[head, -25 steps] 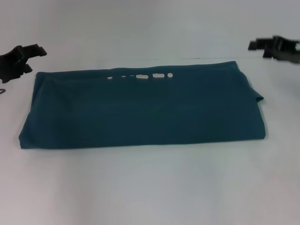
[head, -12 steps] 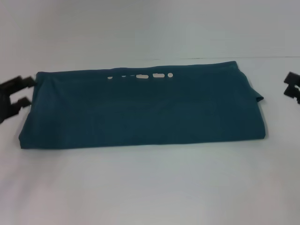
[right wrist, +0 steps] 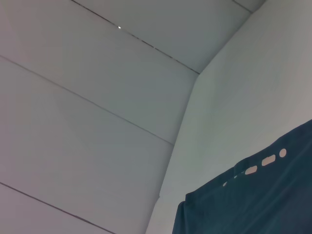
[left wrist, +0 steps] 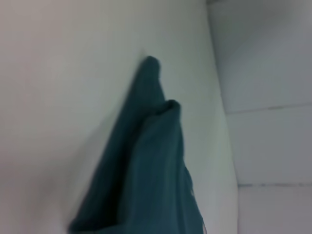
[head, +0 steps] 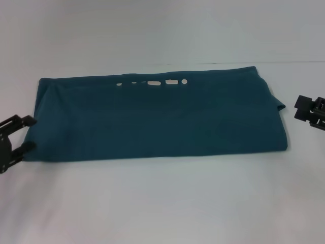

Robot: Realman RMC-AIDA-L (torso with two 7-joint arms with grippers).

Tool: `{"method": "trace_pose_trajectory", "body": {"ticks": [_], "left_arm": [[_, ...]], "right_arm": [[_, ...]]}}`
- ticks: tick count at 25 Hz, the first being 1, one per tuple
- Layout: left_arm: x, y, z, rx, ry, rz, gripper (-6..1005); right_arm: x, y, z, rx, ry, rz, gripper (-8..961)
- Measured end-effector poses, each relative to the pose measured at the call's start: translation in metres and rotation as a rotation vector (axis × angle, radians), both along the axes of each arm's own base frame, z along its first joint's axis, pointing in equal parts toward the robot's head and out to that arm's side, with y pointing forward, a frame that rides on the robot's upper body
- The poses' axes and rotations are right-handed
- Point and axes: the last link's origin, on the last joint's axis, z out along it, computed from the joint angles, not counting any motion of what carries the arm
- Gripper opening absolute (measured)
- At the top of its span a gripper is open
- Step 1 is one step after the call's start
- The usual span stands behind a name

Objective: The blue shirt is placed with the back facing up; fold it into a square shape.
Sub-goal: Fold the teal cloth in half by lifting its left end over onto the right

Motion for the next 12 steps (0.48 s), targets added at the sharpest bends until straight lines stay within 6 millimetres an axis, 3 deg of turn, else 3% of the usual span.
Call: {"method": "trace_pose_trajectory", "body": {"ticks": [12], "left_arm": [[-0.021,-0.012,-0.006,0.022,-0.065,0.176,729]], "right_arm": [[0.002,0.002,0.001,0.017,-0.017,-0.004,642]]}}
